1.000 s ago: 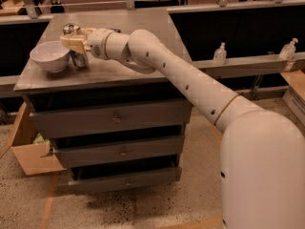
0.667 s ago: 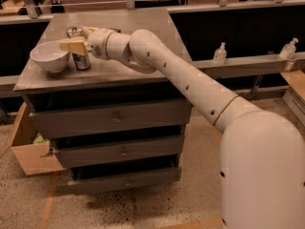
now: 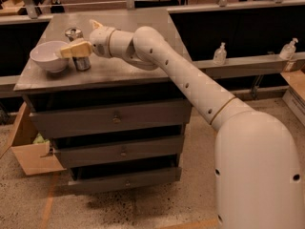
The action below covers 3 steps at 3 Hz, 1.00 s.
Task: Move redbull can near white bowl
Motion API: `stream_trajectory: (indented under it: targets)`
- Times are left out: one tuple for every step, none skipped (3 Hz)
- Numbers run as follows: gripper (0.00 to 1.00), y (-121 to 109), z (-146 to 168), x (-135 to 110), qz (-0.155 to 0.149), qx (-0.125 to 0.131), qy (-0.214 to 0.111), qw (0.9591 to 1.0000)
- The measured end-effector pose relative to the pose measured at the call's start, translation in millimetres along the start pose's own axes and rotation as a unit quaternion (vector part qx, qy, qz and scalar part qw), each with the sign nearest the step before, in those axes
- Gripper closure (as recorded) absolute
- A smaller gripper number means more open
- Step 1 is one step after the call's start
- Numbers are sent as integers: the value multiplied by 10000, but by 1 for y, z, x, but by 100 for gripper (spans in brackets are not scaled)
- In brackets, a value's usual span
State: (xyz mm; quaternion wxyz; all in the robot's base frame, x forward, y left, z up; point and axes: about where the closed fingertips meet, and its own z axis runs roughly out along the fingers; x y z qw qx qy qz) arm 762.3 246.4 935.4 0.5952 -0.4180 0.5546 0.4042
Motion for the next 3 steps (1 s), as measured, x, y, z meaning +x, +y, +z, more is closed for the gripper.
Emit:
stream_trajectory:
  targets:
    - [0, -1, -22, -4, 60, -91, 116, 9999]
    - [0, -3, -61, -3, 175, -7, 458, 9988]
    - [0, -3, -65, -2, 203, 0, 492, 9986]
